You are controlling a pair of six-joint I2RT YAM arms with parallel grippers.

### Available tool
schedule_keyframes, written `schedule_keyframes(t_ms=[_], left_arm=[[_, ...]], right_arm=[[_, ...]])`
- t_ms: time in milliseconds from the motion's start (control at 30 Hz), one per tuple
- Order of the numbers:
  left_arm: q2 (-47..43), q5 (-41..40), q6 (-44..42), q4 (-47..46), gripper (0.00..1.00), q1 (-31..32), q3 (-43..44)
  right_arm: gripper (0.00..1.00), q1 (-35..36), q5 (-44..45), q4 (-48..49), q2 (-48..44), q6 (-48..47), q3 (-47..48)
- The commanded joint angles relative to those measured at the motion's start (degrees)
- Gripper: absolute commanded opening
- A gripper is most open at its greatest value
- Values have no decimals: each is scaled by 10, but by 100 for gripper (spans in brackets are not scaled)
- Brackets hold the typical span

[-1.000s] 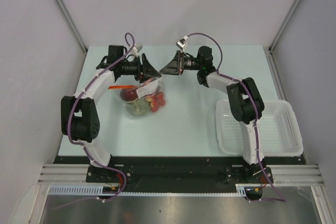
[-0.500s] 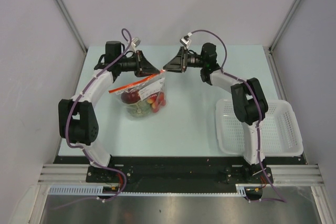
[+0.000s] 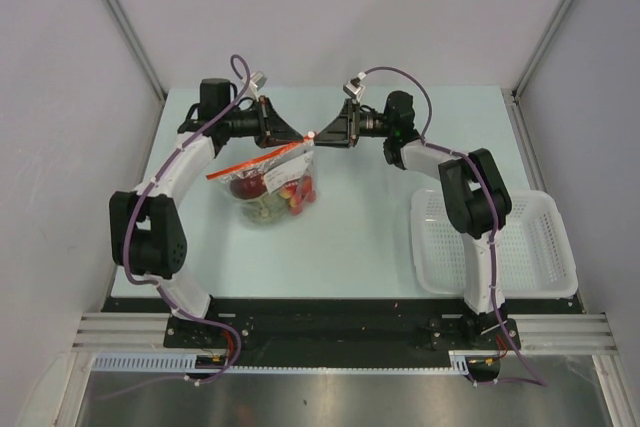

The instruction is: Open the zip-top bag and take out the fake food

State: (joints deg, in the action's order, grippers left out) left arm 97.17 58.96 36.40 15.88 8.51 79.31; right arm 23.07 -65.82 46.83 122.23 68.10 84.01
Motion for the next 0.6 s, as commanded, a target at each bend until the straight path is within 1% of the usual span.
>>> schedule_keyframes(t_ms=[0,67,133,167,233,300,333,400,433,500,567], left_arm=[[-34,-3,-16,2,3,3,26],[-34,-3,-12,-2,3,3,28],[-33,-2,-8,-5,4,4,30],[-32,-3,-6,-6,4,4,30],[-31,-2,-7,-5,5,4,29],[-33,-3,-7,-5,7,5,25],[-33,-7,-5,-7,16,5,24],[-34,-10,1,-15,28,6,24],[-34,-13,2,-20,39,9,25],[-30,-17,5,-25,45,17,32],[-24,-18,5,-27,47,25,39]], right_arm=[[35,6,-21,62,-38,17,-3],[31,7,-17,70,-37,22,-4],[23,8,-15,85,-31,31,1],[23,9,-16,103,-24,60,2],[23,12,-16,141,-19,84,7],[20,15,-17,142,-19,87,8],[15,15,-17,141,-21,86,4],[8,15,-13,141,-23,86,-2],[1,15,-12,141,-24,87,-6],[0,15,-11,136,-25,85,-3],[0,13,-7,131,-26,85,-2]])
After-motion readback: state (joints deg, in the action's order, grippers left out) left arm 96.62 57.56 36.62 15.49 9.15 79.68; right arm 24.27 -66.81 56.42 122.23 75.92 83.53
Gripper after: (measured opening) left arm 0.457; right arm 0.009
